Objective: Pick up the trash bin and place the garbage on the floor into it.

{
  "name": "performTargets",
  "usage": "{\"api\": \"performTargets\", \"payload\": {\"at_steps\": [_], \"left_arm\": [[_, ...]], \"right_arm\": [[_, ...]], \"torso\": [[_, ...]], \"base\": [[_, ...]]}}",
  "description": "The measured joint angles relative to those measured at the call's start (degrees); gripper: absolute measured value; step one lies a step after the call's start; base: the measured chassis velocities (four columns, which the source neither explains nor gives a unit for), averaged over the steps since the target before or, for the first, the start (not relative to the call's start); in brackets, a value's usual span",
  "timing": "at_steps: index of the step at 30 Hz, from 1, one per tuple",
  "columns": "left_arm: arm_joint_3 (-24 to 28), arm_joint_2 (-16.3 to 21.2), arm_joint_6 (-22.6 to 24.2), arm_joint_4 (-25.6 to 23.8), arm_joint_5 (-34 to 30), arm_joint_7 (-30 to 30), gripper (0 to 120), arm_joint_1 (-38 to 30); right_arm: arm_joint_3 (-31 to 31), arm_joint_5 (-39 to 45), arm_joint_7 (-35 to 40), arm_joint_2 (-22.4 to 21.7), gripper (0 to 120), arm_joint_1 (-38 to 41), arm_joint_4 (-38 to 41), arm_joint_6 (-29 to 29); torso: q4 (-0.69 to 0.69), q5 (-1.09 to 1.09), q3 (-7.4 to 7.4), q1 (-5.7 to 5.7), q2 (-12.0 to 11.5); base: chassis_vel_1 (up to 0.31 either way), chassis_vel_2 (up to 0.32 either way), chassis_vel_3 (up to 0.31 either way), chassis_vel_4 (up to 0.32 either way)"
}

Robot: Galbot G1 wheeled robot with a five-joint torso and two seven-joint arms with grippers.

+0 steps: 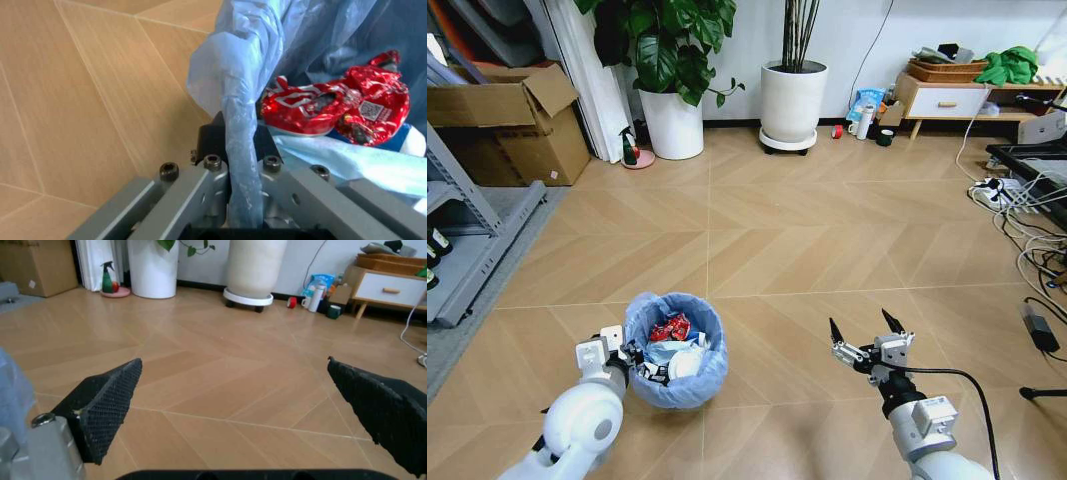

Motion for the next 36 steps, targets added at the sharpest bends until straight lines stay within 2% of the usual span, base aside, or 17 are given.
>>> {"api": "performTargets", "payload": {"at_steps": [2, 8, 16, 29, 31, 34, 35, 36], "left_arm": [[0.2, -0.3, -0.1, 2.7, -0.7, -0.4, 0, -2.3], [-0.3, -0.3, 0.0, 6.2, -1.1, -1.0, 0, -3.9], [-1.3, 0.0, 0.8, 6.9, -5.7, -3.4, 0, -3.6], [-1.5, -0.9, 0.9, 8.4, -8.0, -3.9, 0, -4.0], [-1.5, -1.0, 0.9, 8.4, -8.1, -3.9, 3, -4.0], [-1.5, -1.0, 0.8, 8.5, -7.9, -3.8, 18, -3.8], [-1.5, -1.0, 0.8, 8.5, -7.9, -3.8, 18, -3.8], [-1.5, -1.0, 0.6, 8.6, -7.6, -3.7, 22, -3.8]], "right_arm": [[0.5, 0.0, 0.0, 0.0, 100, -0.3, 0.0, 0.3], [1.3, 0.2, 0.1, -0.1, 100, -0.5, 0.0, 0.7], [1.4, 0.7, 0.2, -0.3, 100, 0.3, -0.5, 0.7], [1.4, 1.0, 0.3, -0.6, 100, 0.7, -1.0, 0.6], [1.4, 1.0, 0.3, -0.6, 100, 0.7, -1.0, 0.6], [1.4, 1.0, 0.3, -0.4, 100, 0.7, -1.0, 0.6], [1.4, 1.0, 0.3, -0.4, 100, 0.7, -1.0, 0.6], [1.4, 1.0, 0.3, -0.3, 100, 0.7, -1.0, 0.7]], "torso": [[0.01, 0.0, 0.0, 0.0, 0.0], [0.03, 0.0, 0.0, 0.0, 0.0], [0.03, 0.0, 0.0, 0.0, 0.0], [0.03, 0.0, 0.0, 0.0, 0.0], [0.03, 0.0, 0.0, 0.0, 0.0], [0.03, 0.01, 0.0, 0.0, 0.0], [0.03, 0.01, 0.0, 0.0, 0.0], [0.03, 0.0, 0.0, 0.0, 0.0]], "base": [[0.0, 0.0, 0.0, 0.0], [0.0, 0.0, 0.0, 0.0], [0.0, 0.0, 0.0, 0.0], [0.0, 0.0, 0.0, 0.0], [0.0, 0.0, 0.0, 0.0], [0.0, 0.0, 0.0, 0.0], [0.0, 0.0, 0.0, 0.0], [0.0, 0.0, 0.0, 0.0]]}}
